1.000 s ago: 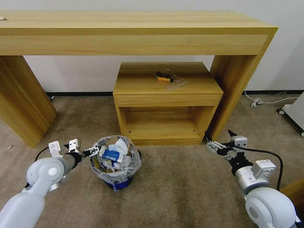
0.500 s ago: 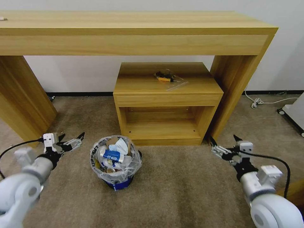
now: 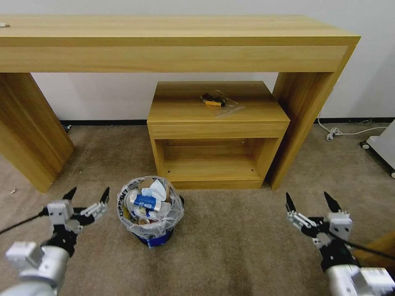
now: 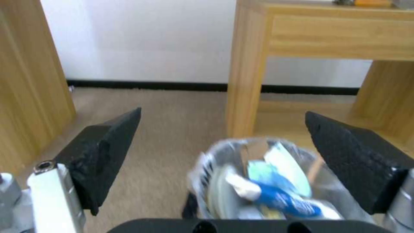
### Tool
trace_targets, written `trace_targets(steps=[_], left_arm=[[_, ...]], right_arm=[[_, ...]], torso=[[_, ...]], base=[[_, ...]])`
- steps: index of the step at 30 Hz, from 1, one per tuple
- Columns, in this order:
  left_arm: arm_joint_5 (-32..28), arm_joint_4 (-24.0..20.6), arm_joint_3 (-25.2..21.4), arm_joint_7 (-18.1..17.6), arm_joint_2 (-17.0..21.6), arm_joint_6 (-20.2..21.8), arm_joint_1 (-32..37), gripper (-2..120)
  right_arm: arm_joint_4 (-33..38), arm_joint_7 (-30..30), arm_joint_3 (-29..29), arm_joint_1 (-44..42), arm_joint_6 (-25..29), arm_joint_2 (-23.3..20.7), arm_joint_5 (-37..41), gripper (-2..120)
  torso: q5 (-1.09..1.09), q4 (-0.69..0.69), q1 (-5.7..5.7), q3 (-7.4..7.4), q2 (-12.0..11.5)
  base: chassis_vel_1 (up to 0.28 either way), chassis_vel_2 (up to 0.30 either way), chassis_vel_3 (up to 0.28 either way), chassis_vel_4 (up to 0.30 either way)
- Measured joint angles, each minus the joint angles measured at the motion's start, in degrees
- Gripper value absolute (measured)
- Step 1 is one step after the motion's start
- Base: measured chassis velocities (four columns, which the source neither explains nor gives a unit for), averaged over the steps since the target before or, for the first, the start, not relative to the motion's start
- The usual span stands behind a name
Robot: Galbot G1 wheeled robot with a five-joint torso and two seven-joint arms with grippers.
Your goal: Pick up the trash bin and place the garbage on the floor into it.
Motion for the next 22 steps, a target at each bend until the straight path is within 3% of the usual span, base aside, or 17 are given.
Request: trace_targets(steps=[5,22], left_arm=[[0.3,-0.4,1.7,0.0,-2.3,-1.7,2.6,100],[-0.3,-0.2,2.0,-0.5,-2.0,-1.7,2.4,100]], right_arm=[[1.0,2.2,-2.9,-2.9,2.7,0.2,-1.8,100],[1.1,2.9,-3.5,-2.6,2.5,0.2,-2.1,100]], torso=[[0.01,0.00,0.00,0.01,0.0],[0.00,0.00,0.00,0.01,0.0]], base=[[0.000,0.000,0.000,0.000],[0.000,0.000,0.000,0.000]])
